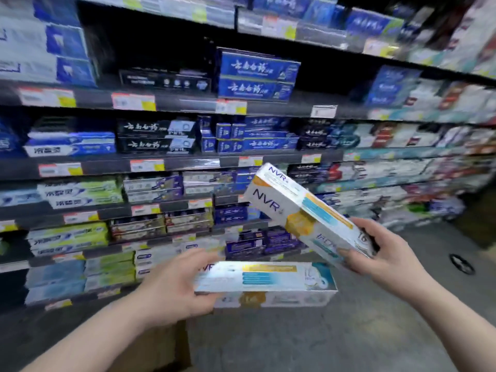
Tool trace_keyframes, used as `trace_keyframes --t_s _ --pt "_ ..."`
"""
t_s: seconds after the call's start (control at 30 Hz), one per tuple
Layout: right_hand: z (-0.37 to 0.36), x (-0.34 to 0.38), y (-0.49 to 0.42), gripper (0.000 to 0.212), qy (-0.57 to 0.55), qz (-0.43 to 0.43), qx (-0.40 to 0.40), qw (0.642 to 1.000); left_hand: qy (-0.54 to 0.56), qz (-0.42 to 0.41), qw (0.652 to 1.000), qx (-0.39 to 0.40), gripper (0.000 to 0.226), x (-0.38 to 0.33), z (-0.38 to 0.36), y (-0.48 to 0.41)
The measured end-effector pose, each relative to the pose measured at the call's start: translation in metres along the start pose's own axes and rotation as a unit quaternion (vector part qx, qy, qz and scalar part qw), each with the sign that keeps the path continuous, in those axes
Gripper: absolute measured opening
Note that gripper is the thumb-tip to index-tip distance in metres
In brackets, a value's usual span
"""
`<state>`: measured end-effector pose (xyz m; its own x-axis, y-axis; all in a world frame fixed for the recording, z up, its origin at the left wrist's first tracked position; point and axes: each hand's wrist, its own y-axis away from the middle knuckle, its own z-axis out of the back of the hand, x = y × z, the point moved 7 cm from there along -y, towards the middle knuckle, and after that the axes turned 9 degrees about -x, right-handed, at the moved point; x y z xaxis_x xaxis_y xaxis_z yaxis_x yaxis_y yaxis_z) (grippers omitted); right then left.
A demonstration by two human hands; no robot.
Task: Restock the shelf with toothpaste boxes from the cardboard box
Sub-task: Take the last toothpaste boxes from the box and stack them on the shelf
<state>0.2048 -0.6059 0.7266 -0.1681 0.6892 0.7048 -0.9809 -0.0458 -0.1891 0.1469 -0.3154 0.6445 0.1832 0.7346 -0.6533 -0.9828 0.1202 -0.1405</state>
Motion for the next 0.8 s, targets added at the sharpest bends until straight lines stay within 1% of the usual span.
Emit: trace_keyframes --t_s 0.03,0.1,0.2,0.27,0.4,0.47,0.6,0.7,0.8 --pt "0.03 -0.012 0.005 0.052 0.009 0.0 -0.018 1.0 0.005 -0.013 1.0 0.004 0.075 -0.023 -0.013 -0.01" --pt "0.09 -0.042 0.017 0.056 0.031 -0.009 -0.048 0.998 0.023 -0.039 0.999 0.005 0.064 -0.071 -0.043 -0.031" --pt "0.176 -0.095 0.035 0.053 0.055 -0.043 -0.083 0.994 0.044 -0.062 0.997 0.021 0.045 -0.145 -0.096 -0.059" --pt "0.229 -0.126 0.045 0.048 0.073 -0.046 -0.099 0.991 0.038 -0.078 0.996 0.034 0.036 -0.193 -0.132 -0.075" --pt "0.317 -0.175 0.056 0.041 0.083 -0.074 -0.133 0.985 0.03 -0.112 0.991 0.069 0.038 -0.286 -0.189 -0.103" --pt "0.352 -0.195 0.057 0.043 0.089 -0.087 -0.152 0.981 0.03 -0.123 0.988 0.084 0.038 -0.324 -0.209 -0.116" --pt "0.404 -0.231 0.052 0.044 0.092 -0.114 -0.179 0.973 0.025 -0.139 0.984 0.11 0.039 -0.378 -0.236 -0.149" --pt "0.435 -0.254 0.04 0.04 0.09 -0.131 -0.201 0.967 0.032 -0.155 0.981 0.112 0.049 -0.412 -0.251 -0.182" --pt "0.464 -0.276 0.019 0.039 0.104 -0.132 -0.218 0.961 0.027 -0.177 0.977 0.117 0.044 -0.444 -0.27 -0.222"
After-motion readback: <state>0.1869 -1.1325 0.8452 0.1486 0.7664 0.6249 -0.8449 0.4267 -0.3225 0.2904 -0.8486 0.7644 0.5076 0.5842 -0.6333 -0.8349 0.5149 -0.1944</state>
